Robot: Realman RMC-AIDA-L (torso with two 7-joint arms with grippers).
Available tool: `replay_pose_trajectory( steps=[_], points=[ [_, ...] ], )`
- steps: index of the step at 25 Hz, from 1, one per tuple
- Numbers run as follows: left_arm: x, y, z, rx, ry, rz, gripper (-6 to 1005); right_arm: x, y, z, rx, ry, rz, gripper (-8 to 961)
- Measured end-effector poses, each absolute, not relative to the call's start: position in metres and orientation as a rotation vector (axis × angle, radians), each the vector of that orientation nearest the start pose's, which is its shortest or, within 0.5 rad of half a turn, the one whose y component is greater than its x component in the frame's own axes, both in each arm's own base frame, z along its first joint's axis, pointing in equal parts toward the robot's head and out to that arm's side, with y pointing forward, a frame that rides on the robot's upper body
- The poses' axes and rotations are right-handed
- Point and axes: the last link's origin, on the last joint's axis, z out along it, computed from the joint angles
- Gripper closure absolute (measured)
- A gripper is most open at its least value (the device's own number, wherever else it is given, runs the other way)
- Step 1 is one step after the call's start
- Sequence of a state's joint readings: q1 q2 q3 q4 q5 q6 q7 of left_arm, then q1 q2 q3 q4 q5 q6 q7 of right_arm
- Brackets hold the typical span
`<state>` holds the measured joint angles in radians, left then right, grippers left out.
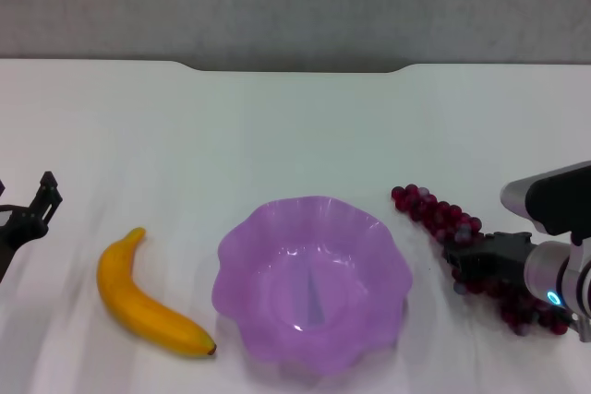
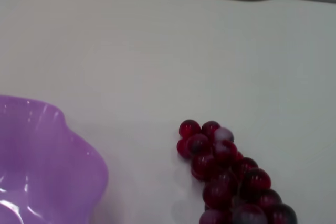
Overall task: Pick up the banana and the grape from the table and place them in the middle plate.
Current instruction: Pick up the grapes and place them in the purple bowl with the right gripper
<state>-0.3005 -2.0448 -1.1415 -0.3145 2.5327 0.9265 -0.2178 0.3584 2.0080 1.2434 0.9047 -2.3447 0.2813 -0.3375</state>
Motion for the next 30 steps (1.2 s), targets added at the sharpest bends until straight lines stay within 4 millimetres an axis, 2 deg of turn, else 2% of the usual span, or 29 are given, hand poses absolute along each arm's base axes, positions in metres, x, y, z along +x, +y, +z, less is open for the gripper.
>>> replay_pose_trajectory(
  steps=[8,14,16,19,22,30],
  points=[
    [-0.370,0.314,-0.005,-1.510,-0.787,-0.603,239,0.292,0.350,-0.069,-2.034,0.897,0.144,550],
    [-0.371,0.313,-0.005,-1.507,-0.789,-0.602,238,0.280,0.337,-0.065,-2.003,0.723,0.251,556],
    [-0.372,0.313,-0.005,-1.506,-0.790,-0.601,238,0.268,0.330,-0.065,-1.999,0.607,0.310,556],
    [-0.372,0.312,-0.005,-1.506,-0.791,-0.601,238,0.258,0.325,-0.065,-1.997,0.546,0.354,555],
    [-0.372,0.312,-0.005,-1.506,-0.791,-0.600,238,0.239,0.318,-0.061,-1.988,0.459,0.428,556],
    [-0.374,0.311,-0.004,-1.503,-0.793,-0.594,238,0.188,0.299,-0.048,-1.987,0.333,0.576,558]
  ],
)
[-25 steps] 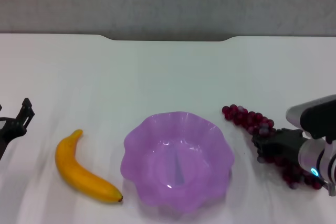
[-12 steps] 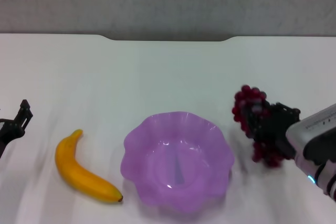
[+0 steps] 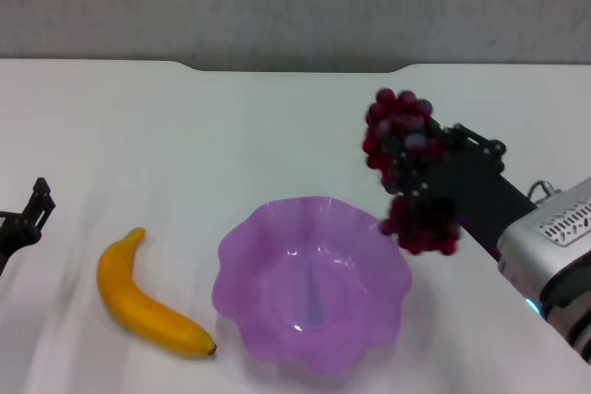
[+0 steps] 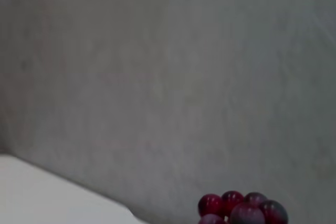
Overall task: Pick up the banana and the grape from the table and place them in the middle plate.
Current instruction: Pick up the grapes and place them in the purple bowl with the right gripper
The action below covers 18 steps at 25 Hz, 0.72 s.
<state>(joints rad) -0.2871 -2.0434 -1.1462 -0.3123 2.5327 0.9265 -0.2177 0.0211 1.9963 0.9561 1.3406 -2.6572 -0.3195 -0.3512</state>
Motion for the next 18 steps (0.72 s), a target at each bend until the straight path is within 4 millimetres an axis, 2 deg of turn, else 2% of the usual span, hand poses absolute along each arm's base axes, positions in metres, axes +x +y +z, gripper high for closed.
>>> replay_pose_trajectory(
  steps=[7,14,18],
  points=[
    [-0.371,0.313,-0.005,-1.512,-0.787,-0.599,237,0.178,0.304,-0.061,-2.062,0.306,0.551,559],
    [-0.370,0.314,-0.005,-1.514,-0.785,-0.601,237,0.184,0.307,-0.087,-2.153,0.295,0.495,559],
    [-0.369,0.316,-0.006,-1.518,-0.783,-0.604,237,0.194,0.307,-0.100,-2.200,0.336,0.464,553]
  ],
)
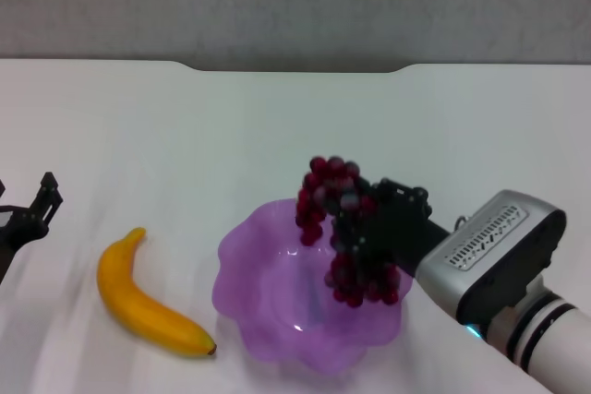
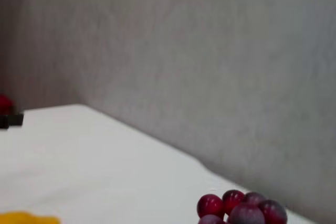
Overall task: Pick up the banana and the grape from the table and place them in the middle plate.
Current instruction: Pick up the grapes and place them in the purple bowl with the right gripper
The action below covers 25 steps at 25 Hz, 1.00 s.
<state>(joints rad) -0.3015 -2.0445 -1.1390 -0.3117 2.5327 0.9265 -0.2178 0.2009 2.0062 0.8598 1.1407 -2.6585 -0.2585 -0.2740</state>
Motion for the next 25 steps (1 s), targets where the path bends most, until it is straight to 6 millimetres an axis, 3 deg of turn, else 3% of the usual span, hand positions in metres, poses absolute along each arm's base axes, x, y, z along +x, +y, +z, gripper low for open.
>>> replay_pose_trajectory(
  steps=[8,25],
  points=[
    [-0.366,0.319,-0.007,-1.523,-0.778,-0.612,237,0.220,0.313,-0.109,-2.215,0.419,0.400,541],
    [-0.366,0.318,-0.007,-1.522,-0.779,-0.611,236,0.216,0.312,-0.112,-2.218,0.333,0.461,516]
  ],
)
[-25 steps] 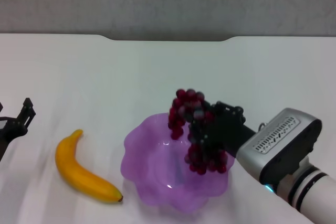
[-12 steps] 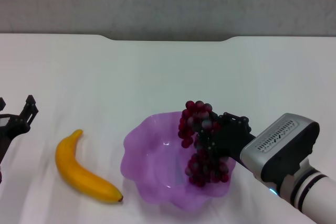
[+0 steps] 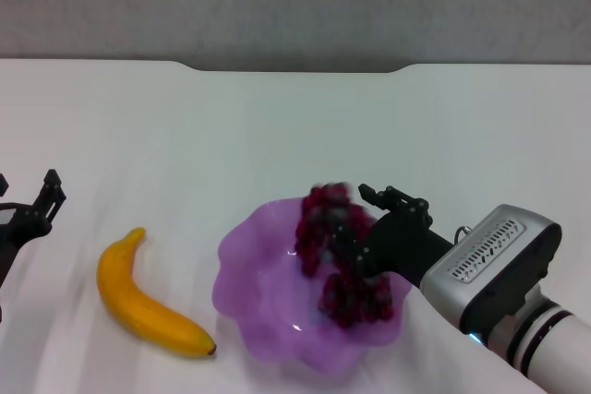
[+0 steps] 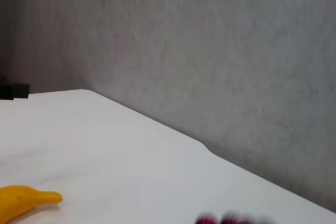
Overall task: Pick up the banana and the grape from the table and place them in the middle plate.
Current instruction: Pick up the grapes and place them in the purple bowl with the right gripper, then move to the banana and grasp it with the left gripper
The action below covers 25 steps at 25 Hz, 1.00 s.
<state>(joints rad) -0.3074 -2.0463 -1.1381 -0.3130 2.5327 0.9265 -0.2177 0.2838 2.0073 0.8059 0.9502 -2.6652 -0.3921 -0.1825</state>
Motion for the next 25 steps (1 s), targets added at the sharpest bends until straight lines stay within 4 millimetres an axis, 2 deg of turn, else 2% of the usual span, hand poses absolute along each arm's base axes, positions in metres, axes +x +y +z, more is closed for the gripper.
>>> replay_pose_trajectory(
  steps=[6,17,20,25],
  points=[
    [-0.367,0.317,-0.007,-1.521,-0.781,-0.610,236,0.215,0.310,-0.111,-2.205,0.306,0.497,280],
    [-0.368,0.316,-0.007,-1.520,-0.782,-0.607,236,0.215,0.303,-0.101,-2.134,0.265,0.638,77],
    [-0.368,0.316,-0.007,-1.519,-0.783,-0.606,235,0.221,0.306,-0.092,-2.083,0.274,0.661,83],
    [-0.367,0.316,-0.007,-1.522,-0.781,-0.607,235,0.243,0.310,-0.074,-1.984,0.290,0.682,86]
  ],
)
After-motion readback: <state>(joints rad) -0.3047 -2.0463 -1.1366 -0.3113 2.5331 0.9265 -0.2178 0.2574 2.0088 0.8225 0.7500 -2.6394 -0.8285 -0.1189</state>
